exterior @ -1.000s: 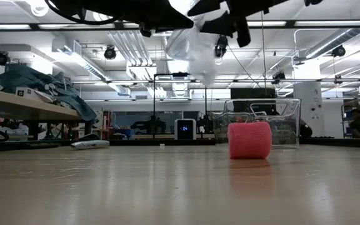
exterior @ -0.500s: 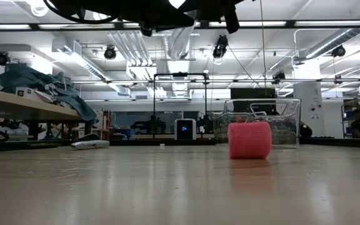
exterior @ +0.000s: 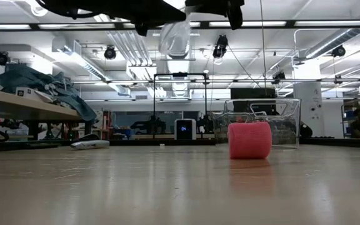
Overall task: Roll bandage
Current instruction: Prepare the transparent zip bag
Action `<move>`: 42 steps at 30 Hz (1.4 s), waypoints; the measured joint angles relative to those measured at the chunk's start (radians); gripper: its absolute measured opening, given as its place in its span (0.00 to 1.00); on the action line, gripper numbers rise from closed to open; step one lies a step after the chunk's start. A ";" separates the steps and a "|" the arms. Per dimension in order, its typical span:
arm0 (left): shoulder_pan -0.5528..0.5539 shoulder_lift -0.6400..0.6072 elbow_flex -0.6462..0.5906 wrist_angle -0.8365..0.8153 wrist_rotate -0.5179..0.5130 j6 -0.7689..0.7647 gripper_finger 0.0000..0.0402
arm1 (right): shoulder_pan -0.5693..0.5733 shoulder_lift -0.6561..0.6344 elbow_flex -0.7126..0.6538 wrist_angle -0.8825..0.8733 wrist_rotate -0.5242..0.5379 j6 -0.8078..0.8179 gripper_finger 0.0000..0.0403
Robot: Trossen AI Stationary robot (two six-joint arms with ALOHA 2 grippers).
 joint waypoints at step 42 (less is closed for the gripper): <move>-0.014 -0.104 -0.050 0.010 -0.419 -0.107 0.00 | 0.001 -0.020 -0.003 -0.268 -0.039 0.046 0.00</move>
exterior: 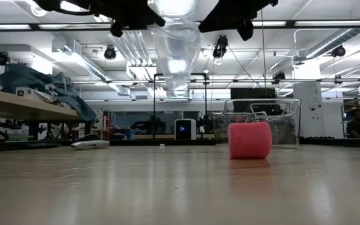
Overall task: Roll bandage
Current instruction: Prepare the transparent zip bag
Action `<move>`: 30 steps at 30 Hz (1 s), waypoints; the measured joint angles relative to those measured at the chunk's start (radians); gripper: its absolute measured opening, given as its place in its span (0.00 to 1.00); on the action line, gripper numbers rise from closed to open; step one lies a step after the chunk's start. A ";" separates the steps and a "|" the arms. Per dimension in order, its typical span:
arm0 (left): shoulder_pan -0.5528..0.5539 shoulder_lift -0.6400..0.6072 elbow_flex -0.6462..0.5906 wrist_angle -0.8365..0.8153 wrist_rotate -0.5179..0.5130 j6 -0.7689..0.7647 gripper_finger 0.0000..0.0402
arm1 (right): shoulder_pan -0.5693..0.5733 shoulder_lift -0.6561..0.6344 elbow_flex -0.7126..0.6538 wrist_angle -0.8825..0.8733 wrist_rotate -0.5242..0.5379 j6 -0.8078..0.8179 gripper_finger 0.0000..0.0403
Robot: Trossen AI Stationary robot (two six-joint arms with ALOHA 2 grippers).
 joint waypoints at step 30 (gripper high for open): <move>0.016 0.016 0.000 -0.123 0.135 0.003 0.00 | 0.043 0.088 0.060 0.198 0.034 -0.643 0.10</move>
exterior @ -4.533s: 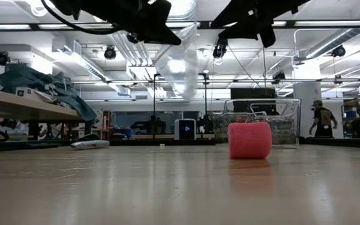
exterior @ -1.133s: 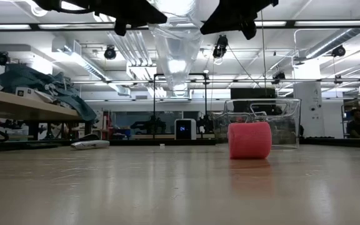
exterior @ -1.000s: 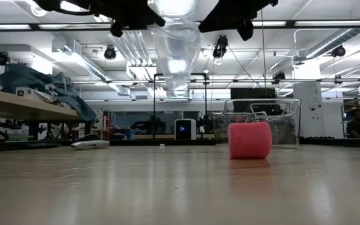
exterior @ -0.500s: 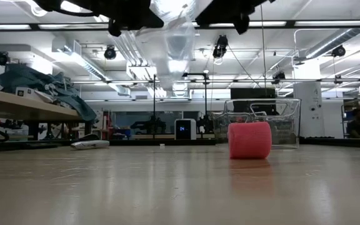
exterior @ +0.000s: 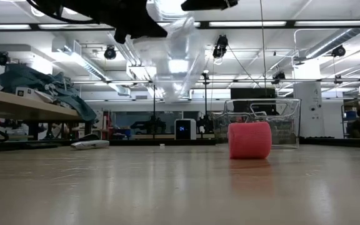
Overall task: Roll bandage
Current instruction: Prepare the transparent zip bag
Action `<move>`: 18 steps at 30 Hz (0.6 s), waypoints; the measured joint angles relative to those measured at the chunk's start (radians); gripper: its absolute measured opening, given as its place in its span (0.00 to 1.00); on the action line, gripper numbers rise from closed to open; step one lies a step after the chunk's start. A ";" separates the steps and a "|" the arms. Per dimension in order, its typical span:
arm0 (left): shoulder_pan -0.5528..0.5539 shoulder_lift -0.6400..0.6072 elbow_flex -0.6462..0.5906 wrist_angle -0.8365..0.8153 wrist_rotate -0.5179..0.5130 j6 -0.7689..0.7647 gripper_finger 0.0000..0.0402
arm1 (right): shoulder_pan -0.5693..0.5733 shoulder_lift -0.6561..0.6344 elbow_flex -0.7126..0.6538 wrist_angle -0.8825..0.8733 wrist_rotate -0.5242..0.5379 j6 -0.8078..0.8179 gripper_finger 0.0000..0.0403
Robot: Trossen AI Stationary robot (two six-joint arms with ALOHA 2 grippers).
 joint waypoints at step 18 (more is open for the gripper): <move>0.022 0.000 0.000 -0.015 0.357 -0.013 0.00 | 0.019 0.283 0.298 -0.385 0.347 -0.028 0.38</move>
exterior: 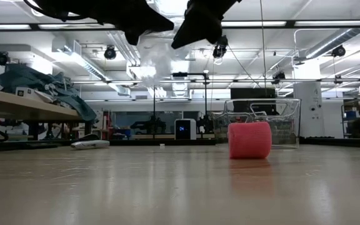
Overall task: Roll bandage
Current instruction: Prepare the transparent zip bag
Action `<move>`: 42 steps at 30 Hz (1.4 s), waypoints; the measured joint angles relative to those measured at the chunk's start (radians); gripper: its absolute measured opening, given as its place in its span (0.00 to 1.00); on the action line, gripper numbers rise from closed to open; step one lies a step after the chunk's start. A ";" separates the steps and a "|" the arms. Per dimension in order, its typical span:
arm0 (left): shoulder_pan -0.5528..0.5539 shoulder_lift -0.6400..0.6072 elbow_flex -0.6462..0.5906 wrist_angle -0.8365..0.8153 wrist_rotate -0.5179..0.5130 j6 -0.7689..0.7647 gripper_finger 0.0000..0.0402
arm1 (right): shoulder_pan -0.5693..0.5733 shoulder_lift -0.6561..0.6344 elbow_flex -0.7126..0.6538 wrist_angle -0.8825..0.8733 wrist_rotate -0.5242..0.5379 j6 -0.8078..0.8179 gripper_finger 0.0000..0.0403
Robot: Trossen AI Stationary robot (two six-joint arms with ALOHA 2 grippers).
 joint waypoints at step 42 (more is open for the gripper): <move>-0.035 -0.002 0.000 0.066 -0.570 -0.079 0.00 | 0.065 0.031 0.022 -0.161 -0.180 0.151 0.00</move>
